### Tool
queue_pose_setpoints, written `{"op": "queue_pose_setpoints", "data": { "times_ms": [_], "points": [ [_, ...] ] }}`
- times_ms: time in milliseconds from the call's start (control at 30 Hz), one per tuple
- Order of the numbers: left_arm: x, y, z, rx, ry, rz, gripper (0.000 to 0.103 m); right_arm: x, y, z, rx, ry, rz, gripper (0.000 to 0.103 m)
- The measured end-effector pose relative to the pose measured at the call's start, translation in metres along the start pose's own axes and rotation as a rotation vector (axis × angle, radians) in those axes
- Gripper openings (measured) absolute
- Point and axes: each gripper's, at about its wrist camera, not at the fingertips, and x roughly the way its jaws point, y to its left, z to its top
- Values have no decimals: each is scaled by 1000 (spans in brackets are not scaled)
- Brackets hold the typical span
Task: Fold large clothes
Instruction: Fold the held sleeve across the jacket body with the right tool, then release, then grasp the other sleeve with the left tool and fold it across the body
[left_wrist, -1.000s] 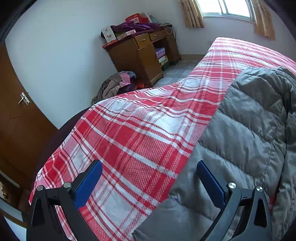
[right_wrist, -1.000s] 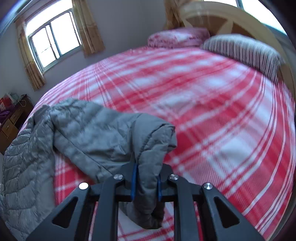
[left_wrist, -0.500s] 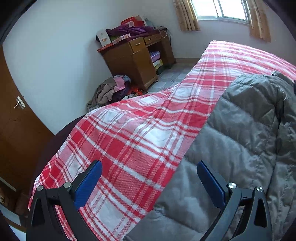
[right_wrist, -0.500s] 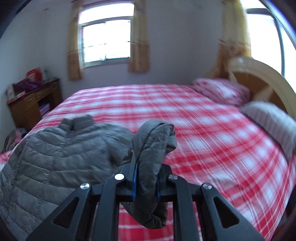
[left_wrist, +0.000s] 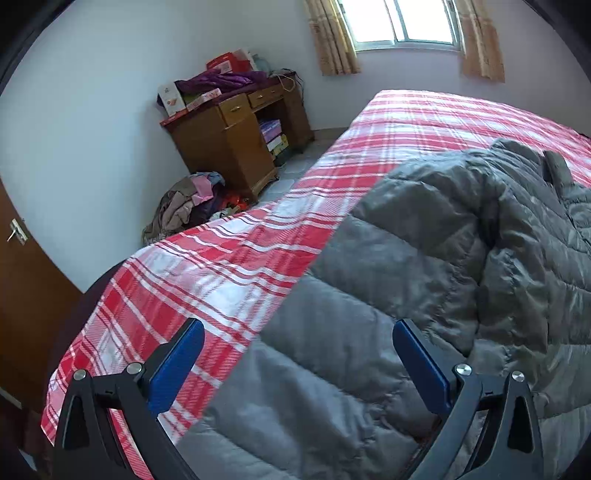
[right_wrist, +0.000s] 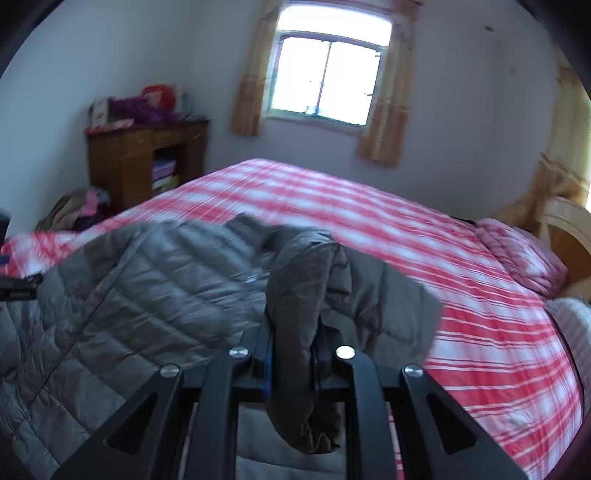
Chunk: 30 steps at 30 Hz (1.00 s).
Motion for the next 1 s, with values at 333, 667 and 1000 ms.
{"op": "queue_pose_setpoints", "data": {
  "times_ms": [333,667,1000],
  "points": [
    [-5,-7,2,9,11,-19,102,53,62,-35,-16,93,145,73],
    [-67,-62,32,5,-60,-173,102,-7,34,-72,-70,38,206,86],
    [-79,-231,16,225,-14,-363,101,16,-65,-121,146,168,1,87]
  ]
}}
